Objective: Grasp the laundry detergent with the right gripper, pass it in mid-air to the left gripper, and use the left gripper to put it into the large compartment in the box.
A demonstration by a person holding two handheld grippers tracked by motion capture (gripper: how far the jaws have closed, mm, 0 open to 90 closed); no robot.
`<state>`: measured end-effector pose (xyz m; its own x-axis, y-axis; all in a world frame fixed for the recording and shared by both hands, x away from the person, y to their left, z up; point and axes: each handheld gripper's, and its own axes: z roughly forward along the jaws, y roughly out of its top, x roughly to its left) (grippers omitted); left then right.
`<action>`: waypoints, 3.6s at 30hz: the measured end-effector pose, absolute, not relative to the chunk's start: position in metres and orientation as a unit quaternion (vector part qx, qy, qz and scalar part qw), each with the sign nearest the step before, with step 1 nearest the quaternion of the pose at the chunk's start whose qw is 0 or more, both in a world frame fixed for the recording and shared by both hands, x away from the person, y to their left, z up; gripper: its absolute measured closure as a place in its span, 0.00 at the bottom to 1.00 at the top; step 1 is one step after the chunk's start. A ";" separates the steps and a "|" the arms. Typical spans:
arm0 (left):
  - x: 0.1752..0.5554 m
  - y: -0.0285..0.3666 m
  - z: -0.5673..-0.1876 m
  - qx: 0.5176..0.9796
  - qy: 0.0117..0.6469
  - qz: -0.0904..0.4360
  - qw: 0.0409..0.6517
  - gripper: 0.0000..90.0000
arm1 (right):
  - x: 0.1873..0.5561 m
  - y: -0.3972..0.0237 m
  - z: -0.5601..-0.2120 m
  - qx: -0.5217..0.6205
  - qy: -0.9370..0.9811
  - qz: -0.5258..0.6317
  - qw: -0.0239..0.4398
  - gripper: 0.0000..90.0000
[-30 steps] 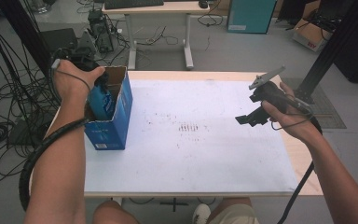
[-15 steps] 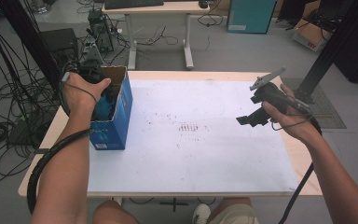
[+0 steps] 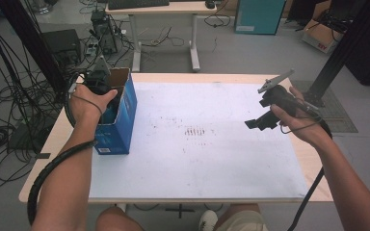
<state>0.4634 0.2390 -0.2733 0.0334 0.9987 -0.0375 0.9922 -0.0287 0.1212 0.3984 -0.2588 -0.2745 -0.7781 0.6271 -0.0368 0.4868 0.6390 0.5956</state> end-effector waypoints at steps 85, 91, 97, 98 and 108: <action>0.461 0.238 -0.276 0.726 0.684 0.035 0.062 0.41 | 0.398 -0.253 -0.259 0.301 0.900 0.281 0.140 0.00; 0.460 0.238 -0.276 0.726 0.684 0.035 0.064 0.41 | 0.398 -0.253 -0.258 0.302 0.899 0.283 0.142 0.00; 0.460 0.238 -0.276 0.726 0.684 0.035 0.064 0.41 | 0.397 -0.253 -0.259 0.298 0.902 0.279 0.141 0.00; 0.460 0.238 -0.276 0.726 0.684 0.035 0.064 0.41 | 0.397 -0.253 -0.259 0.298 0.901 0.279 0.143 0.00; 0.460 0.238 -0.276 0.727 0.682 0.036 0.064 0.41 | 0.397 -0.254 -0.257 0.299 0.901 0.281 0.143 0.00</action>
<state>0.4605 0.2377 -0.2762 0.0661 0.9972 -0.0342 0.9879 -0.0606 0.1428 0.3971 -0.2538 -0.2565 -0.7804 0.6187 -0.0904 0.4573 0.6634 0.5922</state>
